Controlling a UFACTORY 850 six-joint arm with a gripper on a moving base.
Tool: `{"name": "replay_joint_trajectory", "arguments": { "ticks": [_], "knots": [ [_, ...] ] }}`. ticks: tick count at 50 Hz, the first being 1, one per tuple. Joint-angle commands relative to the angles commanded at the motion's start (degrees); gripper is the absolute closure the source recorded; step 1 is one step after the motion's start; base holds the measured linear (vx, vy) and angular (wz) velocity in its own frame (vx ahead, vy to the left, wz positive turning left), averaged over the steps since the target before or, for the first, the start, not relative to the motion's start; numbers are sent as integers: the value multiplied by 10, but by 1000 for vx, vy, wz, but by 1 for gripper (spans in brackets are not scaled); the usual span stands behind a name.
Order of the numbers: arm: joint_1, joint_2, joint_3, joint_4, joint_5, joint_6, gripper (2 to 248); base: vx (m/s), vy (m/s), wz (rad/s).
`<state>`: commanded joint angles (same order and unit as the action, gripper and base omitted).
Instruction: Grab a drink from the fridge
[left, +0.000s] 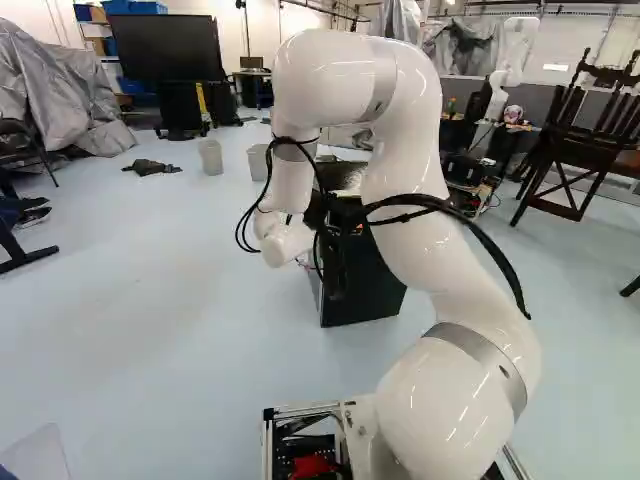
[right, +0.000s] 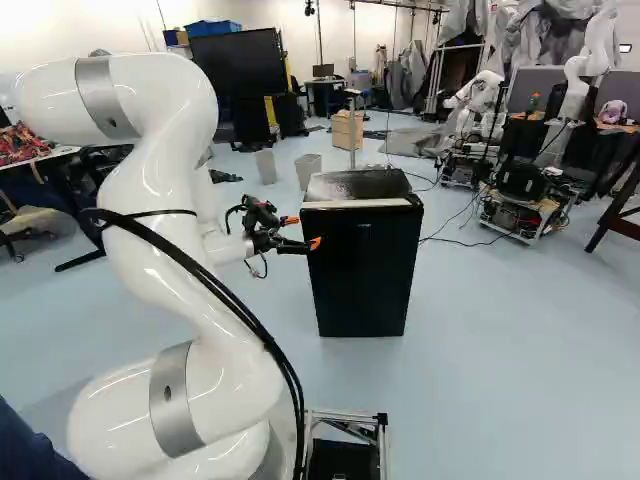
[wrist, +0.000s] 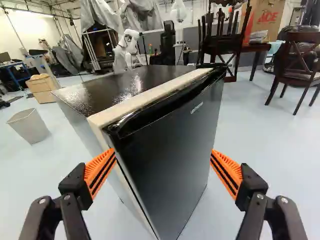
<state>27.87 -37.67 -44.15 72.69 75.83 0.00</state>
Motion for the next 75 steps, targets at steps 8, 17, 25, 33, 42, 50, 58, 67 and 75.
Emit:
{"name": "replay_joint_trajectory", "arguments": {
  "ticks": [8,17,25,33,42,50,58,67,75],
  "knots": [
    [10,1,2,0,0,0,3,0,0,0],
    [22,0,-1,0,0,0,3,0,0,0],
    [29,-5,-9,0,0,0,3,0,0,0],
    [31,-9,-18,0,0,0,3,0,0,0],
    [30,-13,-24,0,0,0,3,0,0,0],
    [29,-16,-29,0,2,0,3,0,0,0],
    [28,-18,-33,0,4,0,3,0,0,0],
    [26,-20,-37,0,8,0,3,0,0,0],
    [23,-21,-39,0,10,0,3,0,0,0]
  ]
}}
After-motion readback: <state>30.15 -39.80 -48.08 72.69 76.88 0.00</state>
